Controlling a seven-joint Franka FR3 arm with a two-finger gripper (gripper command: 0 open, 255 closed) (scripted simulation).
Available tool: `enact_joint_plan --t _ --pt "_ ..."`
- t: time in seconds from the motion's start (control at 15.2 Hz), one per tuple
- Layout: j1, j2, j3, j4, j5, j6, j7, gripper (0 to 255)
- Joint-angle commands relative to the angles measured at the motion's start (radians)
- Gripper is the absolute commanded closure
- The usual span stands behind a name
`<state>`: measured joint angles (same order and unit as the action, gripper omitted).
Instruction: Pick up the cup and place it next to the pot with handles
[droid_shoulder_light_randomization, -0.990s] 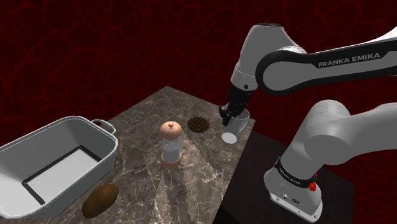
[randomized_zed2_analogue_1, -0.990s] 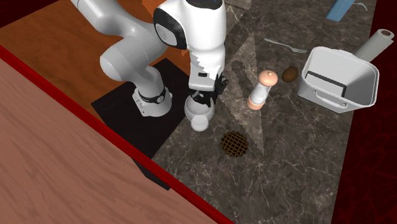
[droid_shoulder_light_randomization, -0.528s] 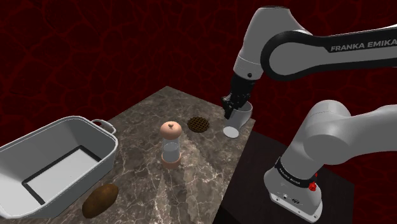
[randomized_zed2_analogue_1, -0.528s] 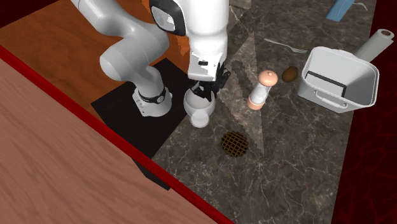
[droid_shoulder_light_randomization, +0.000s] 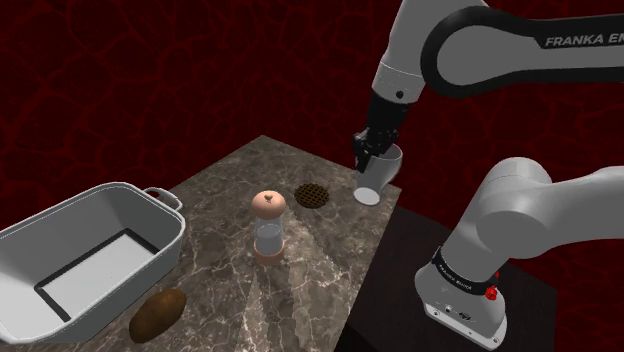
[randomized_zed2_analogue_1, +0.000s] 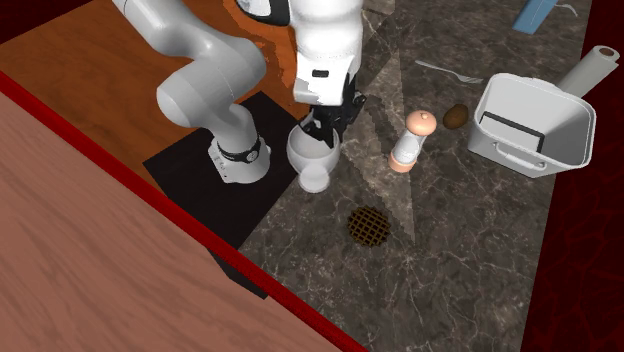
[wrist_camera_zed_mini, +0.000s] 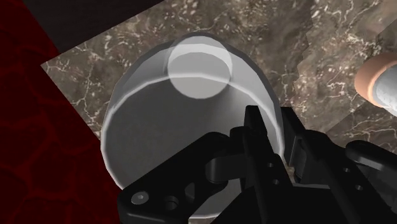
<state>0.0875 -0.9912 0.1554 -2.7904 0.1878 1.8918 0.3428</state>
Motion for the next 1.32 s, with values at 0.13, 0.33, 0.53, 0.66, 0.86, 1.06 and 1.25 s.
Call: enact_joint_plan --t 0.13,0.33,0.53,0.66,0.86,1.06,1.25 --pt "-0.004 -0.002 -0.007 0.052 -0.008 -0.054 0.003 255" --pt "-0.007 0.0 -0.012 0.093 -0.014 -0.092 0.006 255" --pt "-0.009 0.006 -0.017 0.136 -0.019 -0.13 0.008 255" --pt "-0.011 0.01 -0.02 0.165 -0.023 -0.154 0.009 255" --pt "-0.014 0.019 -0.024 0.209 -0.028 -0.19 0.012 255" --pt "-0.016 0.029 -0.028 0.254 -0.032 -0.225 0.014 255" --pt "-0.018 0.041 -0.032 0.301 -0.036 -0.26 0.016 255"
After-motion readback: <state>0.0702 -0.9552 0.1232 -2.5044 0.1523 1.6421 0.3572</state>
